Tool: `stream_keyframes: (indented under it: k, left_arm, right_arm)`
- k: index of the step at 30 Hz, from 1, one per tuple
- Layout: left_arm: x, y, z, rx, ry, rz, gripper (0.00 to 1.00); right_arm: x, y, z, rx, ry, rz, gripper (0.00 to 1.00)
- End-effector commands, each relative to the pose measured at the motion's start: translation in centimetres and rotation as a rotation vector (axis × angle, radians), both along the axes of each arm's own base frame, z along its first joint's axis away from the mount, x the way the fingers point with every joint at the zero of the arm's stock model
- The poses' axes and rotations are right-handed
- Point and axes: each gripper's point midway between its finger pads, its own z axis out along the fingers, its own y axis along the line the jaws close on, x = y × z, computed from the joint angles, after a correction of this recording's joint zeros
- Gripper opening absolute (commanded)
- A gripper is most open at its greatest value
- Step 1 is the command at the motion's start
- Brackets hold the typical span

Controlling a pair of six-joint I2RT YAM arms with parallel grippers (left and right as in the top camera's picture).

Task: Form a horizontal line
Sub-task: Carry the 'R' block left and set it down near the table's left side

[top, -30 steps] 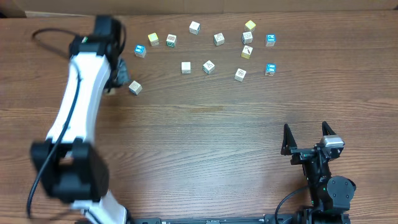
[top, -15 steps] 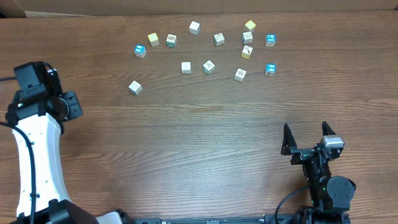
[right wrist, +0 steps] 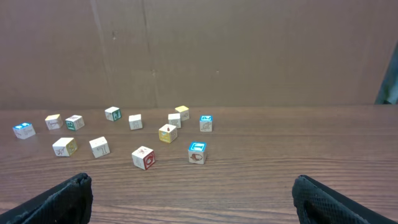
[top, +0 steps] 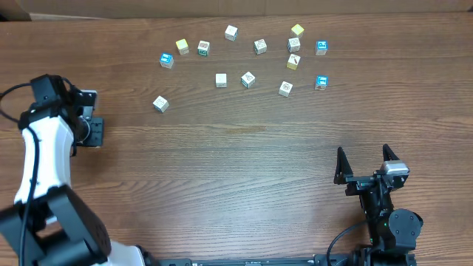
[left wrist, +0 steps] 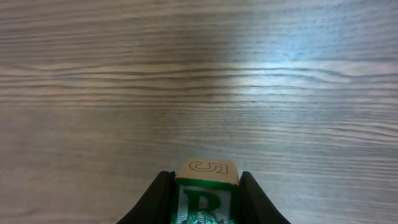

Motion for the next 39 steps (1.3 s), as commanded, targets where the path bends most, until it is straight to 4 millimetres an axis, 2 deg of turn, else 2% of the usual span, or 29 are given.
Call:
stream_keyframes:
  k: [1, 6, 10, 20, 27, 39]
  left_arm:
    - [-0.1, 0.3, -1.7, -0.006, 0.036, -0.04, 0.04]
    - [-0.4, 1.0, -4.2, -0.034, 0.083, -0.013, 0.04]
    - [0.0, 1.1, -5.2, -0.038, 0.087, -0.006, 0.05]
    - [2.1, 2.1, -4.7, -0.011, -0.005, 0.044, 0.05]
    - [2.2, 2.1, -4.7, -0.013, -0.015, 0.061, 0.18]
    - [3.4, 2.0, -4.4, -0.032, -0.072, 0.056, 0.29]
  right_arm:
    - [0.0, -0.1, -0.3, -0.004, 0.0, -0.002, 1.0]
    - [0.0, -0.1, -0.3, -0.004, 0.0, -0.002, 1.0]
    - [0.0, -0.1, -0.3, -0.004, 0.0, -0.002, 1.0]
    - [0.0, -0.1, -0.3, -0.004, 0.0, -0.002, 1.0]
    - [0.0, -0.1, -0.3, -0.004, 0.0, -0.002, 1.0]
    - [0.0, -0.1, -0.3, -0.004, 0.0, -0.002, 1.0]
